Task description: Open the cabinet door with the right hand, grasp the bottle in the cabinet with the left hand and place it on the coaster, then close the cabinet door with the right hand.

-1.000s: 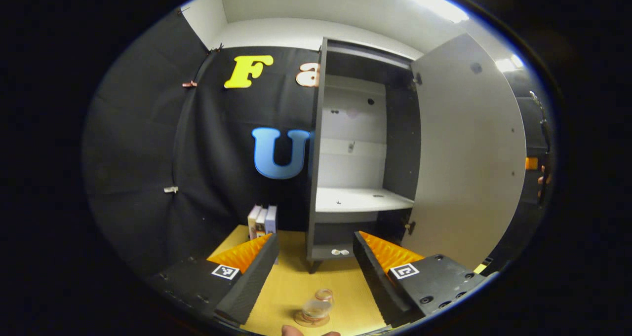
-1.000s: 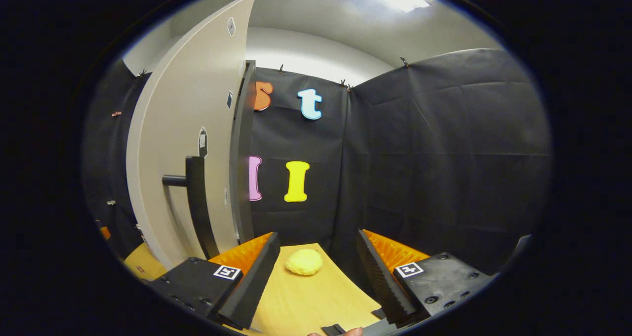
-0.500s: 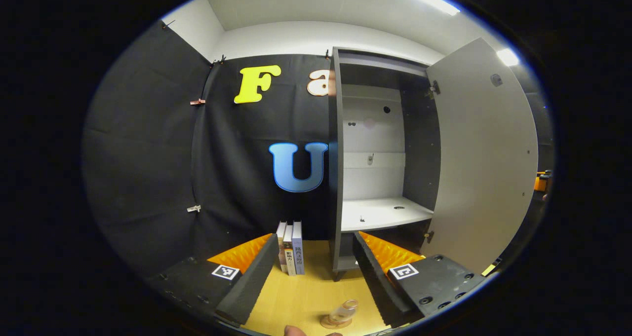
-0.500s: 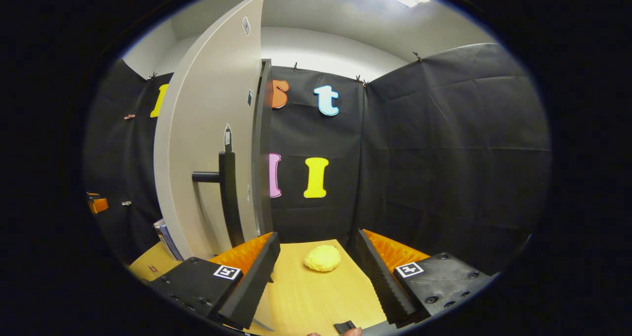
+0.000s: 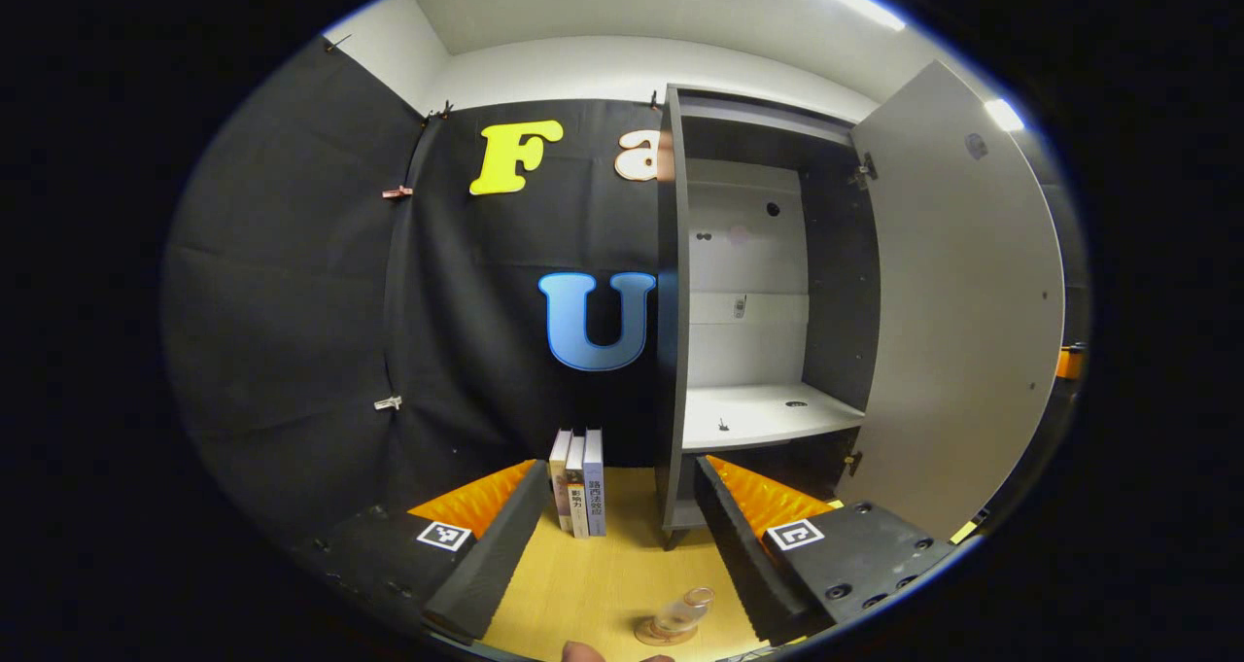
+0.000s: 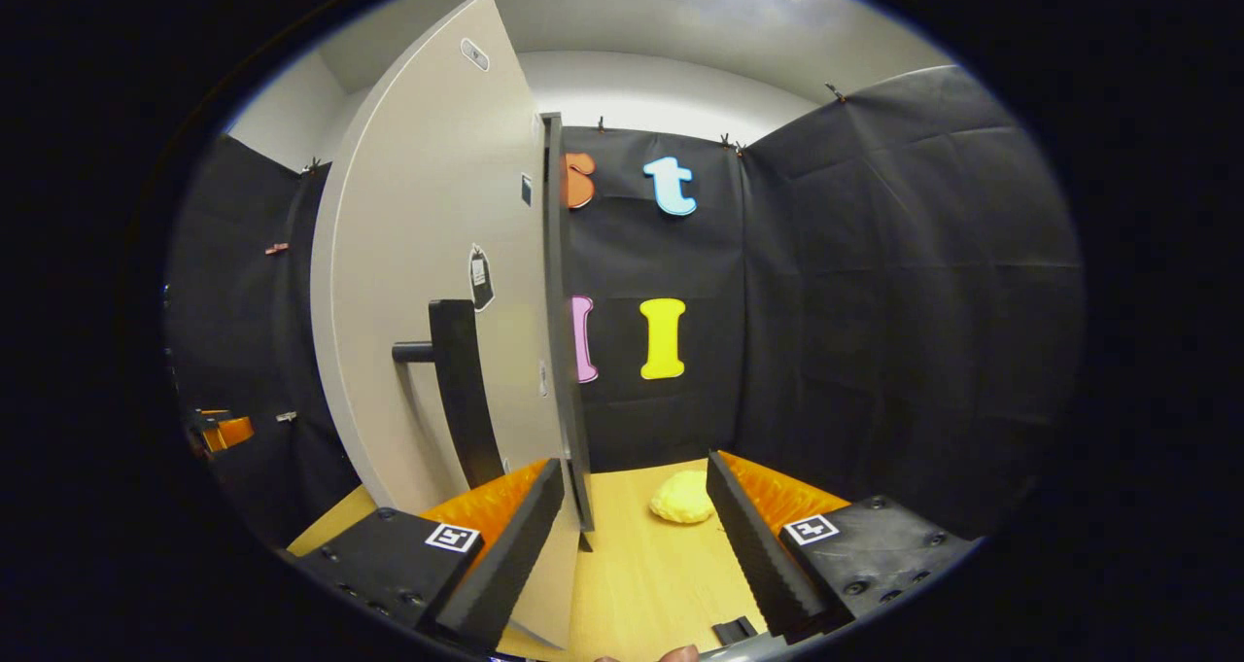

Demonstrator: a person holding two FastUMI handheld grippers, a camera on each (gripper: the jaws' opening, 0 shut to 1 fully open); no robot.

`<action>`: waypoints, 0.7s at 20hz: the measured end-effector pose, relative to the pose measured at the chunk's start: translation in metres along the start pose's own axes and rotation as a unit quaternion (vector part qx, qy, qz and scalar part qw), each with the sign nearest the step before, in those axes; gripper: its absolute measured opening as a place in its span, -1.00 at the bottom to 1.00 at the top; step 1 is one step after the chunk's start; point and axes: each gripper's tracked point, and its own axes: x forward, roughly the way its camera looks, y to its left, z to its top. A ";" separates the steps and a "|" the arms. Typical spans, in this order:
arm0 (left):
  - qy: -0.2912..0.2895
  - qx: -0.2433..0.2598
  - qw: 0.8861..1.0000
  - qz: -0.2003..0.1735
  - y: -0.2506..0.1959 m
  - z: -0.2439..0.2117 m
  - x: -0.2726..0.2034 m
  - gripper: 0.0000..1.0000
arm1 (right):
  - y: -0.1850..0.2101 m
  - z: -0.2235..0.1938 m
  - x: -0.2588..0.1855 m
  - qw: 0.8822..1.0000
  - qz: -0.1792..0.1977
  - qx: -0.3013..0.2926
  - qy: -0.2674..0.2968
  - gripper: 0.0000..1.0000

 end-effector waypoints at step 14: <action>-0.006 0.011 1.000 -0.015 -0.012 0.001 -0.013 0.84 | 0.145 -0.025 0.013 0.993 0.113 0.012 0.026 0.95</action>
